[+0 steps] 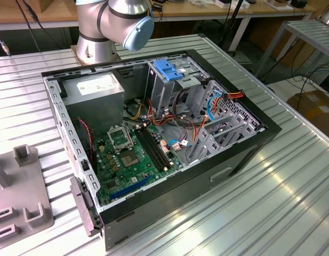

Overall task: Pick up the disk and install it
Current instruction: 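Pick up the disk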

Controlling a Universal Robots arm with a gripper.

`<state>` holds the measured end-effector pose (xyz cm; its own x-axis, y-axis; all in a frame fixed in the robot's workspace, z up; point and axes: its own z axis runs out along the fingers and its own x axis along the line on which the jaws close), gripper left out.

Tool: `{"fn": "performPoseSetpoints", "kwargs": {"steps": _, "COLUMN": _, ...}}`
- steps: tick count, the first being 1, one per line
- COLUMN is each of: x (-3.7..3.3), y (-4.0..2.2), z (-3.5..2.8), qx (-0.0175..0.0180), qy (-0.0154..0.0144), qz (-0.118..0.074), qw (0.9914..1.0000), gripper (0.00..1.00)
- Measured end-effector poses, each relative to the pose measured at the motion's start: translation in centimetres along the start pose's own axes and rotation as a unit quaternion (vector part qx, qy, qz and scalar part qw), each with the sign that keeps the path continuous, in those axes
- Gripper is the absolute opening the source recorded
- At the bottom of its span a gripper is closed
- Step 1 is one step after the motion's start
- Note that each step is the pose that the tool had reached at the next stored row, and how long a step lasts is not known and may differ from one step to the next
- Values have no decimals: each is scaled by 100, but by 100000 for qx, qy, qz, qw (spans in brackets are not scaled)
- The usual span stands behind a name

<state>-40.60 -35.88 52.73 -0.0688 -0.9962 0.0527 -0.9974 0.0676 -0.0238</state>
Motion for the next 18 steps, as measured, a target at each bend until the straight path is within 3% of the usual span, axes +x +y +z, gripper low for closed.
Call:
{"fn": "performPoseSetpoints", "kwargs": {"steps": 9, "x": -9, "y": -132, "z": 3, "qx": 3, "qy": -2, "qz": 0, "qw": 100000, "gripper": 37}}
{"fn": "performPoseSetpoints", "kwargs": {"steps": 12, "x": -15, "y": -211, "z": 5, "qx": 4, "qy": -3, "qz": 2, "qw": 100000, "gripper": 37}}
{"fn": "performPoseSetpoints", "kwargs": {"steps": 18, "x": -21, "y": -308, "z": 6, "qx": 2, "qy": -2, "qz": -1, "qw": 100000, "gripper": 37}}
